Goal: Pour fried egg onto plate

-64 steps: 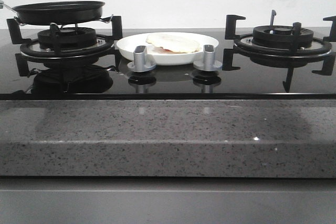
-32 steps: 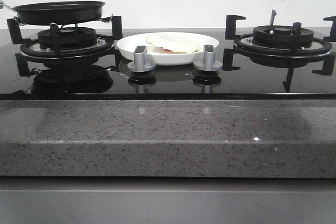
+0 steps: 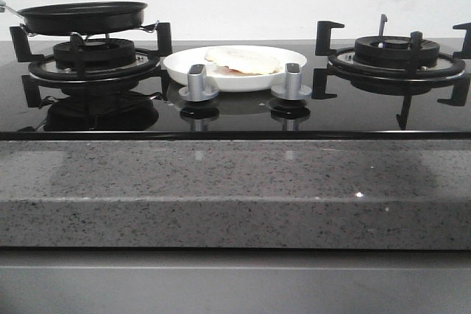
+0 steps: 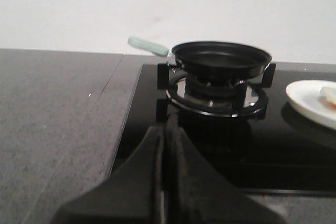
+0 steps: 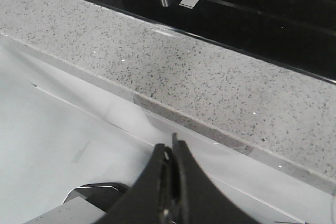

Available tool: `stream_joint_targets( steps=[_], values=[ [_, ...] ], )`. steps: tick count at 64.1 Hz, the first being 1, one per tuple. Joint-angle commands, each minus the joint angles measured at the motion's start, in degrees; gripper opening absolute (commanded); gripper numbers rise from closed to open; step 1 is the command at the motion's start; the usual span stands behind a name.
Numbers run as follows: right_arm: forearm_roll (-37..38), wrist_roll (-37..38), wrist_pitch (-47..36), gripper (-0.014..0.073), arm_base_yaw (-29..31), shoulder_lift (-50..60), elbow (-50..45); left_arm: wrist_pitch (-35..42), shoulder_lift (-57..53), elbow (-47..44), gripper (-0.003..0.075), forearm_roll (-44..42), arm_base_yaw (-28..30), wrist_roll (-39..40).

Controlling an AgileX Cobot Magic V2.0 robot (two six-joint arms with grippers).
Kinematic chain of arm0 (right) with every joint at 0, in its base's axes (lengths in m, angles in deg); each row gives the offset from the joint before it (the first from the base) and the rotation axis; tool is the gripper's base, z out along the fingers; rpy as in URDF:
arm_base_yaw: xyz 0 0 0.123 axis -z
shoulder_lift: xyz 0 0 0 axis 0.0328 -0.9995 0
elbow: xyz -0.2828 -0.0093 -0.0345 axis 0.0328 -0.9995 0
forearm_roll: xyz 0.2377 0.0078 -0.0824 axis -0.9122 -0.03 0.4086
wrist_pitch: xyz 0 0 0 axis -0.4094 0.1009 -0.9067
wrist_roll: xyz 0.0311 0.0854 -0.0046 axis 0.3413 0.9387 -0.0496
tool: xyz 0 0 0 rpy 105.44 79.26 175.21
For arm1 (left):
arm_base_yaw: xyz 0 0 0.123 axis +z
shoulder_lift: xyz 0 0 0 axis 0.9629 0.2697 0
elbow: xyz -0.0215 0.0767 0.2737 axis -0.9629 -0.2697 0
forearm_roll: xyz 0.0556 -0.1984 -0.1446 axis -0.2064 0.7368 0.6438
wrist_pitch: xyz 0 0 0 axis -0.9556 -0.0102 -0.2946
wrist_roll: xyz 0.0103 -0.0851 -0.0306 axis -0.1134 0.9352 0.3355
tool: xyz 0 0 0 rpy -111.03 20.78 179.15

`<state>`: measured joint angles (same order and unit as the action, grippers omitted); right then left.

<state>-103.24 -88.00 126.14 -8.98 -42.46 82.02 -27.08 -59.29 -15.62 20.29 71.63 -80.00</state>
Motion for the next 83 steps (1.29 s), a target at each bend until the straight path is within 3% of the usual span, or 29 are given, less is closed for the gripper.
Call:
stream_joint_targets(
  steps=[1, 16, 83],
  values=[
    [-0.6, -0.2, -3.6, -0.0068, 0.0, -0.3, 1.4, 6.0, -2.6, -2.5, -0.0020, 1.0, 0.3, 0.5],
    [-0.6, -0.2, -3.6, -0.0068, 0.0, -0.3, 1.4, 8.8, -8.1, -5.8, -0.0020, 1.2, 0.3, 0.5],
    [-0.6, -0.2, -3.6, -0.0068, 0.0, -0.4, 1.4, 9.8, -8.0, -5.8, -0.0020, 1.2, 0.4, 0.5]
  ],
)
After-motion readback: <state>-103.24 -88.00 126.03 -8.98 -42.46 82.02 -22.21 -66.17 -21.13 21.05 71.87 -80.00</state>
